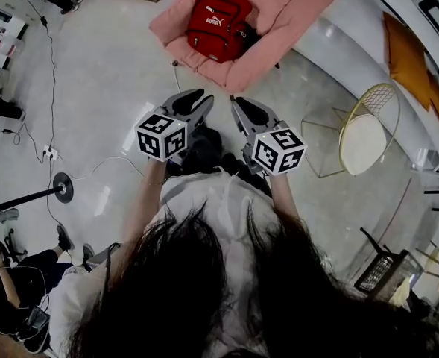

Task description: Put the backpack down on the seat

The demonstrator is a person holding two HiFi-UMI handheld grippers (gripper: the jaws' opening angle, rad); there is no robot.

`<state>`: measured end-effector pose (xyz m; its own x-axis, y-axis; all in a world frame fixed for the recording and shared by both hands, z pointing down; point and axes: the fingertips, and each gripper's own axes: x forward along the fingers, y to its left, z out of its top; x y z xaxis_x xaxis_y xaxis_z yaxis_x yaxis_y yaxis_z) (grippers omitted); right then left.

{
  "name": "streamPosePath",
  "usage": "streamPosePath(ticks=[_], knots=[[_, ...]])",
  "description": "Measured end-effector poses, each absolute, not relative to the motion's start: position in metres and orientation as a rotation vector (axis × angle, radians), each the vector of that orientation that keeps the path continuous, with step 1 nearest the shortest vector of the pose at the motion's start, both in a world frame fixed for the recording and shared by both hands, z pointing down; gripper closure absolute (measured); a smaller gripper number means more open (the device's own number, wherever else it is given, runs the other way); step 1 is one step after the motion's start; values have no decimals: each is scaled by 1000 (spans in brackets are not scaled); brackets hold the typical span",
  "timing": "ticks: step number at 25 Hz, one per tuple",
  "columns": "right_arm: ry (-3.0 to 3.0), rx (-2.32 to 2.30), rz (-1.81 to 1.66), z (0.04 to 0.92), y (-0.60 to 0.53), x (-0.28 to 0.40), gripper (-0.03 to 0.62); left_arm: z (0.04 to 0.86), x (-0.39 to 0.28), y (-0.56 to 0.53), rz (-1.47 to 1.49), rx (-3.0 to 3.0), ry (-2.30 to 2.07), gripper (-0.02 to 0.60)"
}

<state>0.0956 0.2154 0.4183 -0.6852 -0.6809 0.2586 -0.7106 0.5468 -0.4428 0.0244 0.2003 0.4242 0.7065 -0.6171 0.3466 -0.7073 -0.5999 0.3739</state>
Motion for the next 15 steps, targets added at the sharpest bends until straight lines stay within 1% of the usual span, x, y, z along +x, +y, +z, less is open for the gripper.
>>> streamPosePath(ticks=[15], knots=[[-2713, 1076, 783, 424, 253, 77, 540, 431, 19, 225, 240, 2407, -1012, 453]])
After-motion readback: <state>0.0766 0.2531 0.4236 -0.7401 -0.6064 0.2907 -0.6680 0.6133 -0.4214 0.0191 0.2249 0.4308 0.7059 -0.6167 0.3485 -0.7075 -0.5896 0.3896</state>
